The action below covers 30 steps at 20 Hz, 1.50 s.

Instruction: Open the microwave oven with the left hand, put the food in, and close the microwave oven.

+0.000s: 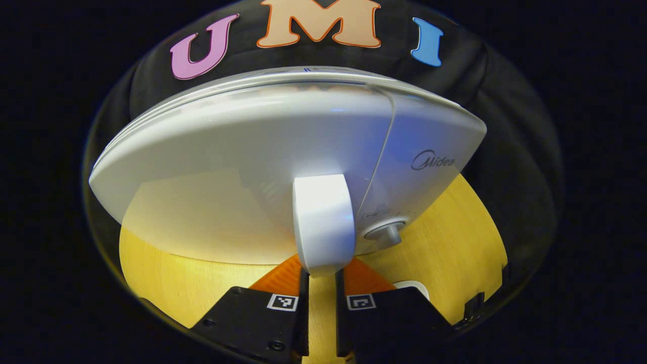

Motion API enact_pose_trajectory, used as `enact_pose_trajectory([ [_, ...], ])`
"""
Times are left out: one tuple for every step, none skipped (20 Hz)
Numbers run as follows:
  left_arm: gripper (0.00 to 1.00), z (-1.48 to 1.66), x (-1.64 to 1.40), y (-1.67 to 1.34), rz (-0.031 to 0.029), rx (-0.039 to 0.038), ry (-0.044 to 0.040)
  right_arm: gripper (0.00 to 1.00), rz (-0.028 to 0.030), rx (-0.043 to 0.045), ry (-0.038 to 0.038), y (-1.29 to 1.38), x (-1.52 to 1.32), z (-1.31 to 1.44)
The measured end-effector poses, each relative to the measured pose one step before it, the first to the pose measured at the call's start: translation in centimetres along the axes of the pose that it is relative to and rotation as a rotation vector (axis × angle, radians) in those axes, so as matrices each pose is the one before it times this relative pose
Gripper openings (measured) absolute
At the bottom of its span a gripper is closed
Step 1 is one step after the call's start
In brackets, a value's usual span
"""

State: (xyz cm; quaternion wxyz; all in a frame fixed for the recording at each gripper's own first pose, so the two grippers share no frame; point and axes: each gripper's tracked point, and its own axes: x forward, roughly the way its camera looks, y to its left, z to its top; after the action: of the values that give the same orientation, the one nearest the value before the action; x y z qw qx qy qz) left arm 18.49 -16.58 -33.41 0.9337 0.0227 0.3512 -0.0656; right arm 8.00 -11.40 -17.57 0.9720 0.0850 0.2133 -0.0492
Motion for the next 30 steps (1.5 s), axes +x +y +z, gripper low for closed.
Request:
enact_pose_trajectory([
  [0.18, -0.110, -0.035, 0.022, -0.00012, -0.00206, 0.00217, 0.99, 0.00037, -0.00005, 0.00087, -0.139, -0.012, -0.080],
  [0.18, -0.057, -0.067, -0.024, -0.00042, 0.00085, -0.00078, 0.99, -0.00038, -0.00033, 0.00182, -0.126, -0.019, -0.243],
  [0.17, -0.011, -0.033, -0.036, -0.00140, 0.00594, -0.00343, 0.99, -0.00043, 0.00051, 0.00267, -0.082, -0.044, -0.055],
  [0.16, -0.051, -0.108, 0.022, -0.00138, 0.01082, -0.00258, 0.99, 0.00084, 0.00401, 0.00256, -0.082, -0.039, -0.255],
  [0.13, 0.023, 0.156, 0.043, -0.00397, 0.00690, -0.00814, 0.99, 0.00426, 0.00537, 0.00225, 0.090, -0.042, -0.129],
  [0.12, -0.020, -0.166, -0.034, -0.00224, -0.00212, 0.00023, 0.99, 0.00666, 0.00713, 0.00235, 0.090, -0.075, -0.167],
  [0.11, -0.044, 0.012, 0.007, 0.00159, -0.00402, -0.00227, 0.99, 0.00511, 0.00301, 0.00192, 0.062, -0.055, 0.015],
  [0.10, 0.044, -0.056, 0.036, 0.00219, -0.00171, -0.00386, 0.99, 0.00351, -0.00023, 0.00028, 0.093, -0.028, -0.233],
  [0.10, -0.010, -0.059, -0.046, 0.00148, -0.00132, -0.00725, 0.99, 0.00169, -0.00228, -0.00132, -0.049, -0.135, -0.064],
  [0.10, -0.067, -0.042, 0.008, -0.00060, 0.00269, -0.00807, 0.99, 0.00217, -0.00222, -0.00164, 0.004, -0.129, -0.063],
  [0.08, 0.117, 0.009, 0.001, 0.00028, 0.00534, -0.01587, 0.99, 0.00310, -0.00269, 0.00018, 0.044, -0.069, -0.176],
  [0.08, -0.036, -0.107, 0.022, 0.00294, -0.00130, -0.00614, 0.99, 0.00228, -0.00246, 0.00365, -0.018, -0.068, -0.197],
  [0.08, 0.083, -0.042, -0.016, 0.00383, -0.01373, -0.01237, 0.99, 0.00178, -0.00129, 0.00596, -0.069, -0.107, -0.248],
  [0.07, 0.087, 0.086, -0.071, -0.00067, -0.00956, -0.00618, 0.99, 0.00002, 0.00083, 0.00632, -0.164, 0.067, -0.282],
  [0.05, -0.050, -0.104, 0.025, 0.00242, -0.01158, -0.00707, 0.99, 0.00381, 0.00239, 0.00936, -0.008, 0.018, -0.401],
  [0.04, 0.066, -0.001, 0.010, 0.00287, -0.01010, -0.00320, 0.99, 0.00551, 0.00314, 0.01213, 0.009, 0.063, -0.341],
  [0.04, -0.019, -0.010, 0.030, 0.00396, -0.00830, -0.00538, 0.99, 0.00524, 0.00095, 0.00961, 0.117, 0.085, -0.327],
  [0.04, 0.026, -0.053, -0.012, 0.00591, -0.00545, -0.00043, 0.99, 0.00241, -0.00303, 0.00653, -0.116, -0.028, -0.160],
  [0.04, -0.039, 0.012, 0.030, 0.00623, 0.00004, -0.00144, 0.99, -0.00247, -0.00775, 0.00434, -0.221, 0.016, -0.078],
  [0.05, 0.064, 0.003, 0.025, 0.00762, -0.00579, -0.00296, 0.99, -0.00461, -0.00821, -0.00119, -0.277, -0.100, -0.029],
  [0.04, -0.038, -0.029, 0.009, 0.00583, -0.00255, 0.00053, 0.99, -0.00292, -0.00625, -0.00146, -0.289, -0.004, 0.098],
  [0.04, 0.066, 0.026, 0.026, 0.00417, -0.00073, -0.00157, 0.99, -0.00377, -0.00415, -0.00083, -0.358, 0.015, 0.143],
  [0.04, 0.019, 0.018, -0.003, 0.00484, -0.00602, -0.00262, 0.99, -0.00426, -0.00255, 0.00198, -0.432, 0.065, -0.065],
  [0.04, 0.065, -0.014, 0.002, 0.00339, -0.00231, -0.00086, 0.99, -0.00452, -0.00067, 0.00246, -0.477, 0.077, -0.015],
  [0.04, -0.121, -0.034, 0.083, 0.00360, -0.00252, 0.00471, 0.99, -0.00548, 0.00035, 0.00293, -0.488, 0.121, 0.033],
  [0.04, 0.097, 0.013, -0.031, 0.00685, -0.01454, 0.00063, 0.99, -0.00757, 0.00045, 0.00508, -0.590, 0.162, 0.011],
  [0.04, -0.029, 0.003, 0.025, 0.00540, -0.01199, 0.00153, 0.92, -0.01051, 0.00184, 0.00349, -0.595, 0.227, 0.012],
  [0.04, -0.027, -0.153, 0.097, 0.00784, -0.00646, 0.00603, 0.99, -0.00684, 0.00287, 0.00041, -0.520, 0.267, 0.190],
  [0.03, -1.289, -0.957, 0.106, 0.01052, -0.02570, 0.03905, 0.99, -0.00192, 0.00095, 0.00210, -0.300, 0.272, 0.144],
  [0.02, -0.658, -0.989, 0.179, -0.00442, 0.00331, -0.00304, 0.99, -0.00168, 0.00151, 0.00251, -0.387, 0.320, 0.218],
])
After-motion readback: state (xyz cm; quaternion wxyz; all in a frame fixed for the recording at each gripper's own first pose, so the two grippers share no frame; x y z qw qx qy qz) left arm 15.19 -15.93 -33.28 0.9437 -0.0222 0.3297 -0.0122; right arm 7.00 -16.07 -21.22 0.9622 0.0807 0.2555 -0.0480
